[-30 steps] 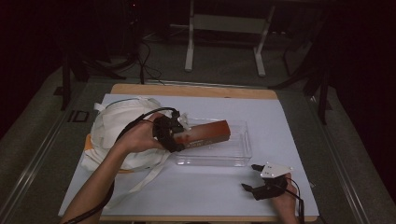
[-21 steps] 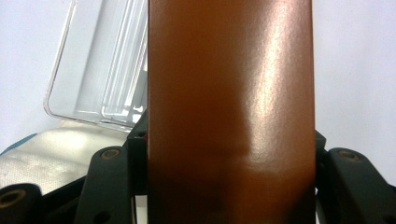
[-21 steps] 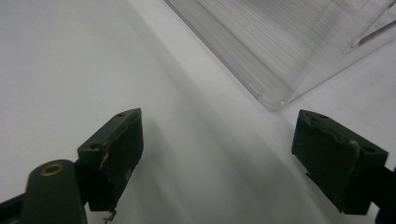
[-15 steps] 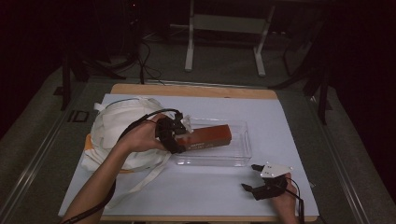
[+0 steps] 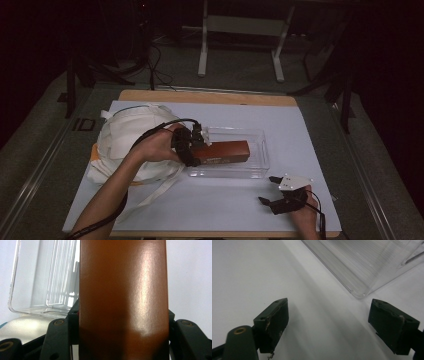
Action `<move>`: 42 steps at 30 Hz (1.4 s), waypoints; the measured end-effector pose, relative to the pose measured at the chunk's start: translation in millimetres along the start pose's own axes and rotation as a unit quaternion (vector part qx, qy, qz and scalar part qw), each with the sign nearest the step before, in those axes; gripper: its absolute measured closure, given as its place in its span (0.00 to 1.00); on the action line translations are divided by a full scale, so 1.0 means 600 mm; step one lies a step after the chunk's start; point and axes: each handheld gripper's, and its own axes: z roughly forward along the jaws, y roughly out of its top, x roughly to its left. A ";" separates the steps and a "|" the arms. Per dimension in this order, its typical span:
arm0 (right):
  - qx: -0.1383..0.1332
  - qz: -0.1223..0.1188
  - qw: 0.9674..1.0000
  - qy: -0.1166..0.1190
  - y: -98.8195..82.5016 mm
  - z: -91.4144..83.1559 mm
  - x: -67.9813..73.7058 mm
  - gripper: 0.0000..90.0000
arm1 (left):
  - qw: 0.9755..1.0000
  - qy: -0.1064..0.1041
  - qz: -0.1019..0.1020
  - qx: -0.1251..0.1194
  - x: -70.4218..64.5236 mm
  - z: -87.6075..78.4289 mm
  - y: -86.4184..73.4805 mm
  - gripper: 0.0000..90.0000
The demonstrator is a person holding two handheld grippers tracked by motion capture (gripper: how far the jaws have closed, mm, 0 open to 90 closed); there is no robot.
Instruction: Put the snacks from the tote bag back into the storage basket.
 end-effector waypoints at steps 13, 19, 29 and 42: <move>0.000 -0.001 1.000 0.000 0.000 0.000 0.000 0.19 | 1.000 -0.001 0.020 0.018 0.001 0.009 0.017 0.48; 0.000 -0.001 1.000 0.000 0.000 0.000 0.000 0.19 | 0.999 -0.007 0.025 0.027 0.003 0.013 0.023 0.48; 0.001 -0.001 1.000 -0.001 0.000 0.000 0.001 0.19 | 0.999 -0.017 0.027 0.027 0.007 0.017 0.033 0.48; 0.001 -0.002 1.000 0.000 0.000 0.000 0.001 0.19 | 0.999 -0.037 0.028 0.016 0.018 0.021 0.045 0.47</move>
